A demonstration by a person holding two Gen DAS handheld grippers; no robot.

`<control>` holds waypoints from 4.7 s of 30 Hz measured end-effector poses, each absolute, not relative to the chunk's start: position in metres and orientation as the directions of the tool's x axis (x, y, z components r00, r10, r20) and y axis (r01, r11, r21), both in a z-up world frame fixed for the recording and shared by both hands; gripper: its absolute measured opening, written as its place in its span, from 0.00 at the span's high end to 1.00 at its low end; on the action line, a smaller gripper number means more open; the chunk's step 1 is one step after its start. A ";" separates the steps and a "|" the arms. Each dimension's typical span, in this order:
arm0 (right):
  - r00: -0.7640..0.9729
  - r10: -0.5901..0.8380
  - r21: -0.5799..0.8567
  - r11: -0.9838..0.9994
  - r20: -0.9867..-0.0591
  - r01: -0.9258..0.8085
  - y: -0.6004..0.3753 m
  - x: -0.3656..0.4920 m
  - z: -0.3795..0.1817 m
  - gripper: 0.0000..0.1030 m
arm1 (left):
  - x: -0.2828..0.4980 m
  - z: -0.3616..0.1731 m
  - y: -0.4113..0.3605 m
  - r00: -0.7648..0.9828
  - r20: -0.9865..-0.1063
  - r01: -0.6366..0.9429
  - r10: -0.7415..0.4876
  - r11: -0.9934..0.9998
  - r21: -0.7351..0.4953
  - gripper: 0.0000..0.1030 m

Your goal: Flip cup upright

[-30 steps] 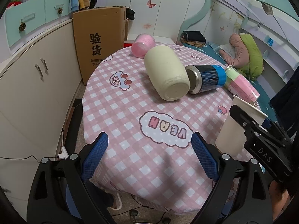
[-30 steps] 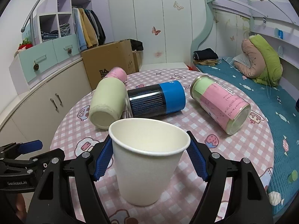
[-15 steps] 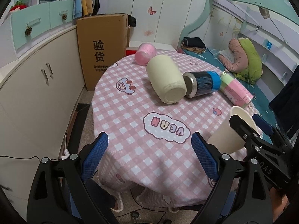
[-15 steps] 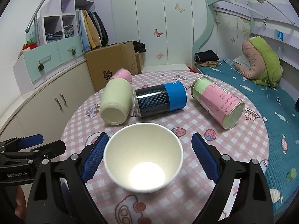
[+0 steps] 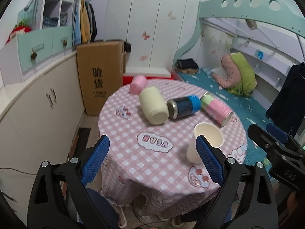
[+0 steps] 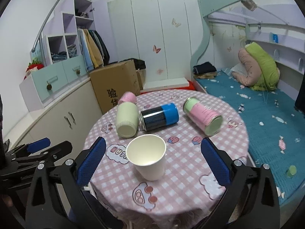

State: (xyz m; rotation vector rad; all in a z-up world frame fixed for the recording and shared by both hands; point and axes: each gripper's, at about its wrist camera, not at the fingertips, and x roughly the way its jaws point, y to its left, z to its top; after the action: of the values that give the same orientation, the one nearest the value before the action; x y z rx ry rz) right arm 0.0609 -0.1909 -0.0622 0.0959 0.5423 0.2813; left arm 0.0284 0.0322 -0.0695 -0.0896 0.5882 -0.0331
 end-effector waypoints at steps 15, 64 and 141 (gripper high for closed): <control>0.878 0.285 0.106 0.958 -0.384 -0.265 -0.198 -0.016 -0.004 0.06 | -0.041 -0.015 0.004 0.932 -0.362 0.028 -0.032 0.999 -0.017 0.06; 0.912 0.289 0.098 0.957 -0.291 -0.272 -0.201 -0.043 0.022 0.06 | -0.059 0.010 -0.005 0.963 -0.269 0.027 -0.026 1.000 -0.001 0.06; 0.905 0.293 0.117 0.956 -0.309 -0.269 -0.195 -0.028 0.004 0.06 | -0.048 -0.001 0.002 0.969 -0.249 0.005 -0.003 1.000 0.010 0.06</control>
State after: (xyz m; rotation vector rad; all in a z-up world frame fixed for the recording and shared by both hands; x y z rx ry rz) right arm -0.0279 -0.1952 0.0044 0.0726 0.3301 0.2903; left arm -0.0482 0.0023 -0.0013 0.0107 0.2516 -0.0039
